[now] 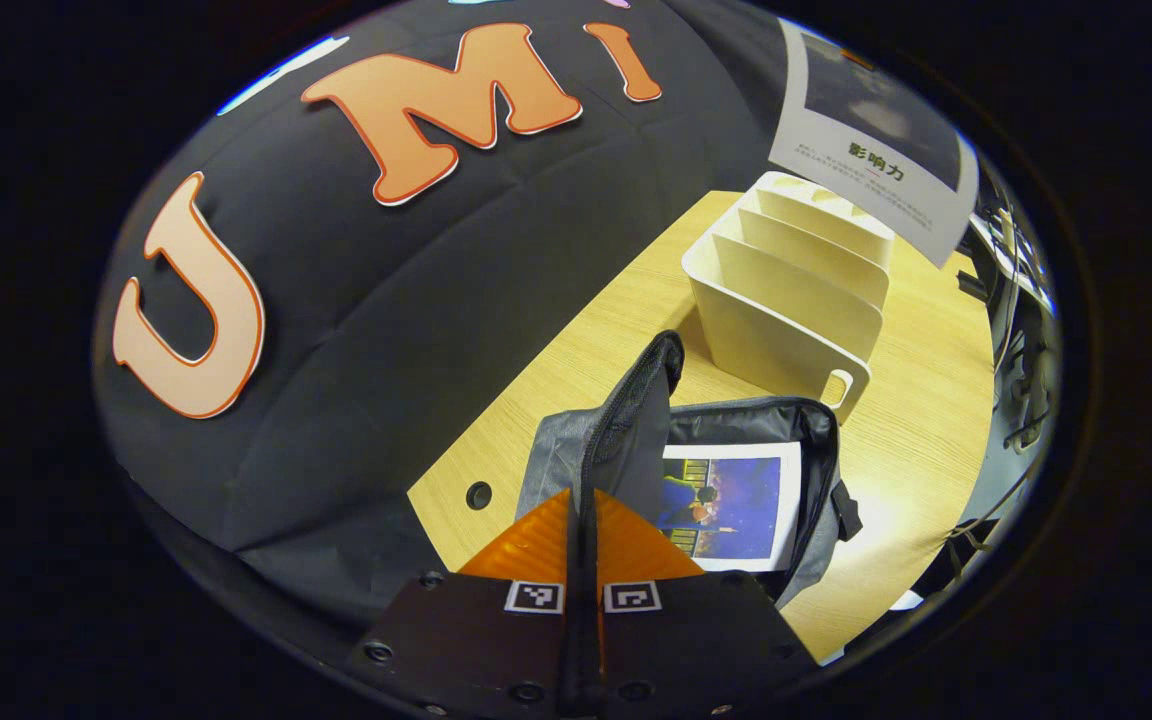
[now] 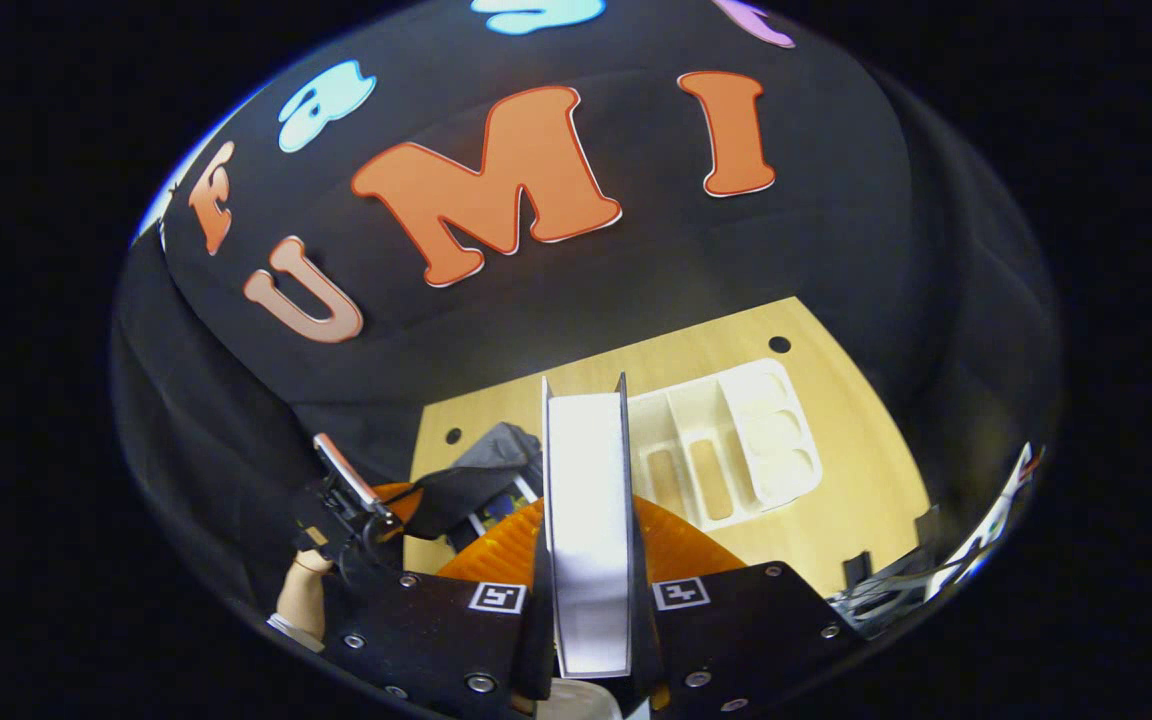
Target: Open the schoolbag, grab two books from the bookshelf and put them into the schoolbag.
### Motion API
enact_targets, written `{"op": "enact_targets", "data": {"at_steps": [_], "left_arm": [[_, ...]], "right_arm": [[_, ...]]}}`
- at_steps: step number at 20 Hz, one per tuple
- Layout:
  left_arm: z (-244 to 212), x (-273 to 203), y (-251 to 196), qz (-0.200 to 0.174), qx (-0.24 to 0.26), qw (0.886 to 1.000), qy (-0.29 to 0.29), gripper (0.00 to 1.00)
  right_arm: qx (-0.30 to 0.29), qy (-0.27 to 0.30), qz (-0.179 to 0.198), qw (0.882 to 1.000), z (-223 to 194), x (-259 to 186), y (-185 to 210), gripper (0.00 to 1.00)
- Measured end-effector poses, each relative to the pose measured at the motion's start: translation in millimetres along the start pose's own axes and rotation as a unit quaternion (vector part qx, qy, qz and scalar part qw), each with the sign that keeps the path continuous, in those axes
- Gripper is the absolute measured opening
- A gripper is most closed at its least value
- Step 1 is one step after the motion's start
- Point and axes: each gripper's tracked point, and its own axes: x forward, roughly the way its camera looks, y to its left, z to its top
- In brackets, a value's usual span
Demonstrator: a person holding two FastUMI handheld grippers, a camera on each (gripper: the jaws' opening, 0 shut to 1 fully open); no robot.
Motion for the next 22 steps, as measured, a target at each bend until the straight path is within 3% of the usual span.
{"op": "enact_targets", "data": {"at_steps": [4,6,10,16,22], "left_arm": [[4,-5,7,0.005,0.012,1.000,0.001,0.01],[8,-5,9,0.005,0.014,1.000,0.000,0.01],[14,-7,10,0.009,0.029,1.000,0.002,0.01],[25,-12,8,0.011,0.042,0.999,0.004,0.01],[36,-18,2,0.012,0.059,0.998,-0.005,0.01]], "right_arm": [[0.142,-0.023,0.092,0.985,-53,16,2,0.30],[0.216,-0.020,0.133,0.967,-86,34,1,0.31],[0.329,-0.007,0.170,0.929,-146,96,7,0.30],[0.419,0.018,0.165,0.893,-195,198,33,0.30],[0.433,-0.002,0.168,0.886,-187,248,59,0.30]]}}
